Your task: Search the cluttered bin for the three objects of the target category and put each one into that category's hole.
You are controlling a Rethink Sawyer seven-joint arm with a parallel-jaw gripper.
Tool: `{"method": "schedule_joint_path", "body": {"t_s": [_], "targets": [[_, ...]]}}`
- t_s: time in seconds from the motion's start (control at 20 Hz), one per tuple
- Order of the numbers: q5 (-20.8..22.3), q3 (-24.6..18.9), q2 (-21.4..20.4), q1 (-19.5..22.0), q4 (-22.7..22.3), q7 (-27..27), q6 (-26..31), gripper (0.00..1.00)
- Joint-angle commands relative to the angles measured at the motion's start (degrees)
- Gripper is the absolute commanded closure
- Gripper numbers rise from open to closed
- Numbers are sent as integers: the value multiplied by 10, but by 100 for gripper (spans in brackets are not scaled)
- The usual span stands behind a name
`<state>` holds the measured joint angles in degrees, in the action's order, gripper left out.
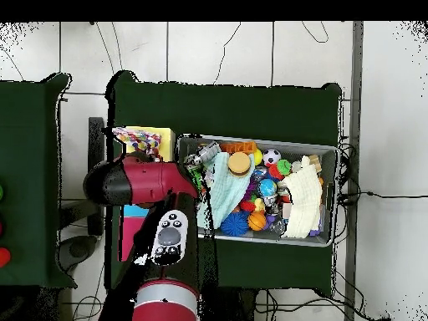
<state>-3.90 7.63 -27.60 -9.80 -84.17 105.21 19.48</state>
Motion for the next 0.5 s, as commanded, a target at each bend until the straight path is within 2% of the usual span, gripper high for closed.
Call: {"method": "schedule_joint_path", "body": {"t_s": [0.05,0.5], "targets": [[22,-25,75,18,-66,71,-1,100],[20,-27,94,19,-67,69,-37,100]]}}
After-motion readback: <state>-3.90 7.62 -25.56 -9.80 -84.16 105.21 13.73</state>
